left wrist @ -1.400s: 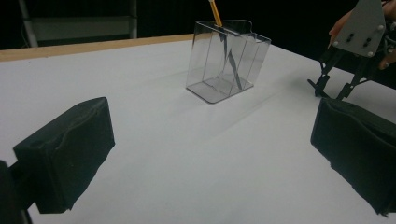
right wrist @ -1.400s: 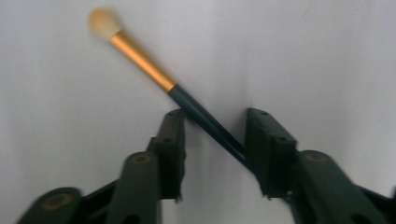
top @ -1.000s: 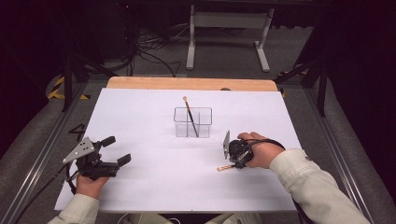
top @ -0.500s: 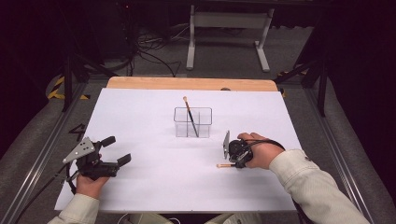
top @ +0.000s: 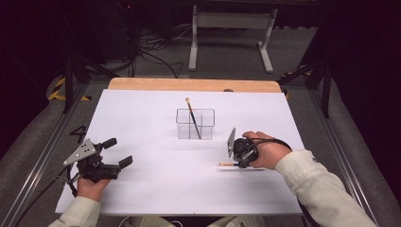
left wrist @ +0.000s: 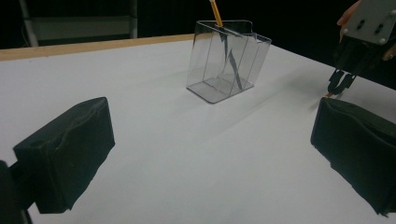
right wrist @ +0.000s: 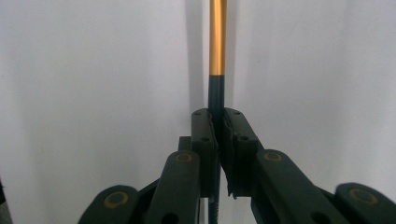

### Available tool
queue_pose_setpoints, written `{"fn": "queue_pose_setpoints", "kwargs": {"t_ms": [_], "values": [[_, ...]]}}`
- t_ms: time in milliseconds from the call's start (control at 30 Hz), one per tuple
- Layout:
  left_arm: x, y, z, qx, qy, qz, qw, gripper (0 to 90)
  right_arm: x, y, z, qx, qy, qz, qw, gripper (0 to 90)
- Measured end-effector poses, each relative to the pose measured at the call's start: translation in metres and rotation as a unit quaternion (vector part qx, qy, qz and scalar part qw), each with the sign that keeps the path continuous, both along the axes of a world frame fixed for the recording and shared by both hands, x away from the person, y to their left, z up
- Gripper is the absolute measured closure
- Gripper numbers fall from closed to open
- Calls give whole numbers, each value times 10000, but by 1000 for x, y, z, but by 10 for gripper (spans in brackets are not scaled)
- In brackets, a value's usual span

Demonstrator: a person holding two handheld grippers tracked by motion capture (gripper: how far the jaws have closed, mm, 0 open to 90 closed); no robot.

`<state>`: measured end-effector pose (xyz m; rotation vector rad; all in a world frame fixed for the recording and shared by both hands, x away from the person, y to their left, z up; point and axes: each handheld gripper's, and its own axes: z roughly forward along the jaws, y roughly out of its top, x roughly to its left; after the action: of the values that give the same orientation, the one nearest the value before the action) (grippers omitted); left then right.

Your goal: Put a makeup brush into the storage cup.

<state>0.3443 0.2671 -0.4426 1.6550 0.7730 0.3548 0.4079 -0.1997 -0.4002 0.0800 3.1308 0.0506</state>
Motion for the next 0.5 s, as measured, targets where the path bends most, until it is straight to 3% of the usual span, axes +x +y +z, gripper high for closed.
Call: {"fn": "queue_pose_setpoints", "kwargs": {"t_ms": [300,500], "values": [[0,0,0,8,2,-1,10000,1,-3,1,20,419,-146,-104,9990,841],[0,0,0,5,-8,-2,10000,1,-3,1,36,799,-258,-210,9962,841]]}}
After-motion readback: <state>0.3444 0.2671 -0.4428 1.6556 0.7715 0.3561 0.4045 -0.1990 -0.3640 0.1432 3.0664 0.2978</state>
